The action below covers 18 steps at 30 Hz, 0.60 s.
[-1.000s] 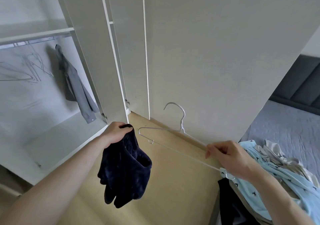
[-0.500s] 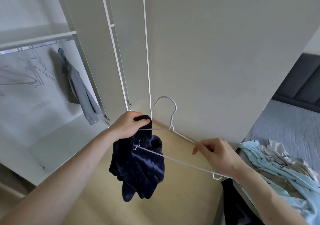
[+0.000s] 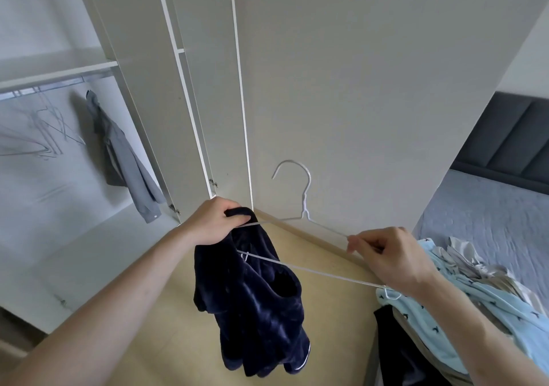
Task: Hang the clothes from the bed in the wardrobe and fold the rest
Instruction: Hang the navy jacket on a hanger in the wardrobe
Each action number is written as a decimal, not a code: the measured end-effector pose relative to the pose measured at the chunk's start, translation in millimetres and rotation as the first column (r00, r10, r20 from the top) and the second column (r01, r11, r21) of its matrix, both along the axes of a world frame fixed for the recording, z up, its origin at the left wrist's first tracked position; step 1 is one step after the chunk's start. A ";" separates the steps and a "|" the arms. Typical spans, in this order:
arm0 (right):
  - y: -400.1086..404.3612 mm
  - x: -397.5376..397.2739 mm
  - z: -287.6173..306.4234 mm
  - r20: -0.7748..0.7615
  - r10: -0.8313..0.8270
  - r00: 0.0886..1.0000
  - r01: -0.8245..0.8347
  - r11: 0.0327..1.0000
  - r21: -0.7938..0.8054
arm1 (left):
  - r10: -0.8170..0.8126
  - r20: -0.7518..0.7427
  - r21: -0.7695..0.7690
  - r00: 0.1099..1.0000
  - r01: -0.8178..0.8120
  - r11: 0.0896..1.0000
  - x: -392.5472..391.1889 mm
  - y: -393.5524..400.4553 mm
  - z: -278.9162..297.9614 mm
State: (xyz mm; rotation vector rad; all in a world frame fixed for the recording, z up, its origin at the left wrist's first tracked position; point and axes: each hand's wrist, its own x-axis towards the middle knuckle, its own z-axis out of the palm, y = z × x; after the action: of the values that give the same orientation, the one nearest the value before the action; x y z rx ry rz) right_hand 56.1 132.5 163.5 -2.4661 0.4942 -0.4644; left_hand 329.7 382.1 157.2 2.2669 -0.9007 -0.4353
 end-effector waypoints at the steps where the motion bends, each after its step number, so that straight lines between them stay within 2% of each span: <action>1: 3.5 1.0 -5.4 -0.004 0.004 1.000 -0.004 1.000 0.001 | -0.012 -0.005 -0.016 1.000 0.012 1.000 -3.8 -2.9 1.8; 4: 16.3 6.6 -27.1 -0.033 0.038 0.999 -0.038 0.999 0.009 | -0.058 -0.058 -0.097 0.997 0.053 0.994 -20.1 -13.0 11.4; 7: 30.9 14.5 -49.1 -0.052 0.024 0.998 -0.021 0.997 0.074 | -0.076 -0.190 -0.195 0.979 0.039 0.980 -39.4 -24.0 23.8; 12: 35.4 13.6 -67.0 0.152 -0.107 0.982 0.048 0.936 0.349 | -0.194 -0.306 -0.270 0.932 0.110 0.956 -60.0 -22.3 39.3; 15: 43.4 11.3 -67.2 0.207 -0.148 0.967 0.041 0.893 0.448 | -0.262 -0.156 -0.203 0.952 0.229 0.952 -65.7 -19.7 45.3; 18: 48.9 12.6 -63.9 0.214 -0.128 0.969 0.009 0.874 0.485 | -0.246 0.203 -0.095 0.948 0.269 0.958 -59.7 -18.6 48.9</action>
State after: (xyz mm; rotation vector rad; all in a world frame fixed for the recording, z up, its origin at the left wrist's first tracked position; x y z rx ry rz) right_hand 68.7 181.4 99.5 -1.8879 0.5248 -0.5808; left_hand 270.0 363.4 206.1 2.1109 -1.2955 -0.2713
